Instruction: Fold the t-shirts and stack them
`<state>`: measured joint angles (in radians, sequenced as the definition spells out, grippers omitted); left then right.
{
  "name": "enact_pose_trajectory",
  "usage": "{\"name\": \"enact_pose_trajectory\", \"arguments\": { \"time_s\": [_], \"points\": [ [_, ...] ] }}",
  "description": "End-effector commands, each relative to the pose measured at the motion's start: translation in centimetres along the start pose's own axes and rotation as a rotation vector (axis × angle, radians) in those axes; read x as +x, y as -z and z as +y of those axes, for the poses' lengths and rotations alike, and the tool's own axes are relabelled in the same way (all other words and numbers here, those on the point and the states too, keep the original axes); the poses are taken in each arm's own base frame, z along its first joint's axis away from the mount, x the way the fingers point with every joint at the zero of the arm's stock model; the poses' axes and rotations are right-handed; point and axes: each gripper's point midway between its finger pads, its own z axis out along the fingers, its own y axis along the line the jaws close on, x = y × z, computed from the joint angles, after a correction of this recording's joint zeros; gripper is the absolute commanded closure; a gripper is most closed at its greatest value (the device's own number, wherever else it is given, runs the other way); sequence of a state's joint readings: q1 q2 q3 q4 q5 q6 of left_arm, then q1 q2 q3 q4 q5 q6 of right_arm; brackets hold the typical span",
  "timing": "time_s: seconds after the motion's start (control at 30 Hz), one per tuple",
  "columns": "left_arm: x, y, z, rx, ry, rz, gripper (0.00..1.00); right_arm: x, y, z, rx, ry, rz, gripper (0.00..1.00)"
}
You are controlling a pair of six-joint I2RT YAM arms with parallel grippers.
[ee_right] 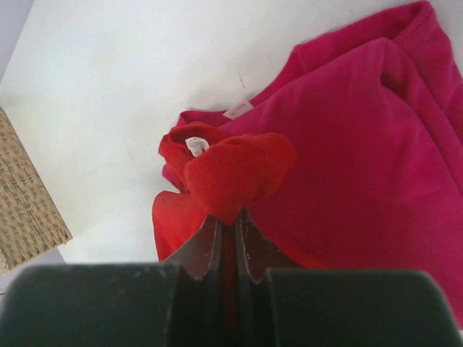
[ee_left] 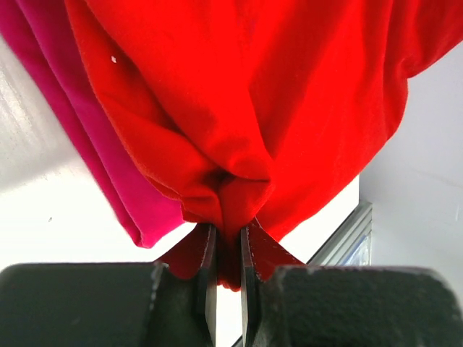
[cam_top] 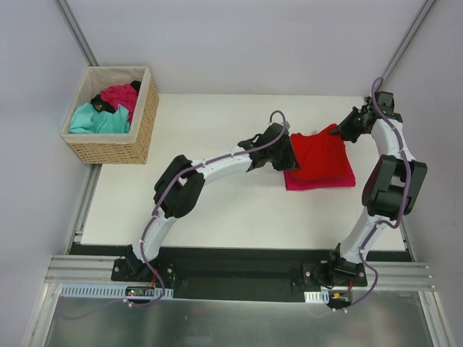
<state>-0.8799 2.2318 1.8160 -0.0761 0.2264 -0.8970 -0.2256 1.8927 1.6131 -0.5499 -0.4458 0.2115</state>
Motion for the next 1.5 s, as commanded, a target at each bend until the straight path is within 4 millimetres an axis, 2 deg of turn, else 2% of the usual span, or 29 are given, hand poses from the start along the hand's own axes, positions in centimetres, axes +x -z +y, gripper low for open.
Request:
{"name": "enact_pose_trajectory", "arguments": {
  "time_s": [0.0, 0.2, 0.23, 0.27, 0.3, 0.33, 0.37, 0.4, 0.43, 0.53, 0.67, 0.7, 0.77, 0.8, 0.87, 0.9, 0.97, 1.0, 1.03, 1.1, 1.13, 1.2, 1.23, 1.27, 1.33, 1.37, 1.4, 1.43, 1.47],
  "points": [
    [1.7, -0.4, 0.8, -0.017, -0.011, 0.059, 1.00, -2.0, -0.4, -0.6, 0.030, 0.019, -0.092, 0.97],
    [2.2, -1.3, 2.6, -0.056, -0.003, 0.062, 1.00, -1.5, -1.6, -1.9, 0.061, 0.000, -0.073, 0.87],
    [2.5, -1.7, 2.9, -0.058, -0.003, 0.069, 1.00, -1.4, -1.8, -2.1, 0.067, -0.004, -0.066, 0.77],
    [2.6, -1.8, 2.7, -0.049, -0.001, 0.077, 0.95, -1.5, -1.9, -2.2, 0.070, -0.003, -0.069, 0.68],
    [2.9, -2.2, 3.0, -0.049, 0.000, 0.088, 0.63, -1.5, -2.0, -2.3, 0.074, -0.003, -0.072, 0.56],
    [3.0, -2.4, 3.0, -0.042, 0.004, 0.093, 0.43, -1.5, -2.1, -2.4, 0.081, -0.005, -0.072, 0.32],
    [3.2, -2.5, 2.7, -0.027, 0.006, 0.104, 0.01, -1.6, -2.0, -2.4, 0.083, -0.006, -0.075, 0.17],
    [3.5, -2.8, 2.9, -0.025, 0.010, 0.114, 0.01, -1.7, -1.9, -2.4, 0.088, 0.000, -0.082, 0.05],
    [3.4, -2.9, 2.7, -0.011, 0.007, 0.117, 0.01, -1.7, -1.8, -2.4, 0.093, 0.005, -0.085, 0.03],
    [3.4, -2.8, 2.7, -0.003, 0.007, 0.116, 0.01, -2.1, -1.0, -2.1, 0.101, 0.019, -0.113, 0.03],
    [3.0, -1.5, 2.0, 0.007, -0.025, 0.098, 0.01, -2.9, 1.7, -0.4, 0.101, 0.080, -0.202, 0.03],
    [2.3, -0.4, 1.1, 0.024, -0.040, 0.080, 0.01, -3.1, 3.1, 0.7, 0.105, 0.111, -0.240, 0.03],
    [2.2, 0.8, 1.0, 0.025, -0.046, 0.077, 0.01, -3.2, 4.6, 2.2, 0.108, 0.170, -0.278, 0.03],
    [1.6, 2.3, -0.3, 0.050, -0.061, 0.059, 0.01, -3.1, 6.1, 3.7, 0.104, 0.204, -0.306, 0.03],
    [1.9, 3.8, 0.0, 0.039, -0.074, 0.052, 0.01, -2.8, 7.4, 5.1, 0.094, 0.246, -0.321, 0.03],
    [1.4, 5.5, -1.0, 0.056, -0.092, 0.028, 0.01, -2.1, 8.6, 6.5, 0.074, 0.269, -0.334, 0.03],
    [1.8, 6.9, -0.2, 0.027, -0.102, 0.015, 0.01, -1.0, 9.5, 8.1, 0.032, 0.295, -0.336, 0.03],
    [1.3, 8.7, -1.0, 0.033, -0.116, -0.010, 0.01, 0.1, 9.6, 9.7, -0.007, 0.323, -0.330, 0.03],
    [1.8, 9.2, 0.1, 0.008, -0.117, -0.006, 0.01, 1.1, 9.8, 10.2, -0.027, 0.331, -0.322, 0.04],
    [0.8, 11.3, 0.3, -0.009, -0.112, -0.048, 0.01, 3.1, 9.1, 11.3, -0.059, 0.342, -0.277, 0.04],
    [1.3, 11.8, 1.5, -0.031, -0.103, -0.034, 0.01, 4.1, 8.4, 10.8, -0.050, 0.338, -0.252, 0.03],
    [0.0, 13.8, 2.6, -0.042, -0.084, -0.059, 0.01, 5.3, 7.2, 10.7, -0.057, 0.338, -0.233, 0.04],
    [0.4, 14.3, 4.0, -0.065, -0.082, -0.043, 0.01, 6.0, 6.4, 10.4, -0.057, 0.342, -0.212, 0.03],
    [-0.7, 15.7, 4.8, -0.082, -0.083, -0.074, 0.01, 7.0, 5.4, 9.9, -0.061, 0.347, -0.182, 0.03],
    [-0.9, 17.1, 7.4, -0.156, -0.106, -0.078, 0.01, 9.4, 4.3, 10.5, -0.069, 0.400, -0.136, 0.03],
    [-0.9, 18.5, 8.1, -0.191, -0.113, -0.082, 0.01, 10.4, 3.8, 10.6, -0.068, 0.426, -0.121, 0.04],
    [-1.8, 19.6, 9.8, -0.258, -0.131, -0.115, 0.01, 12.2, 3.2, 11.4, -0.066, 0.475, -0.103, 0.03],
    [-1.7, 20.3, 11.1, -0.309, -0.137, -0.125, 0.01, 13.2, 2.9, 11.7, -0.067, 0.497, -0.093, 0.03],
    [-1.7, 21.9, 11.6, -0.342, -0.160, -0.144, 0.01, 14.1, 2.5, 11.5, -0.051, 0.519, -0.089, 0.03]
  ]
}}
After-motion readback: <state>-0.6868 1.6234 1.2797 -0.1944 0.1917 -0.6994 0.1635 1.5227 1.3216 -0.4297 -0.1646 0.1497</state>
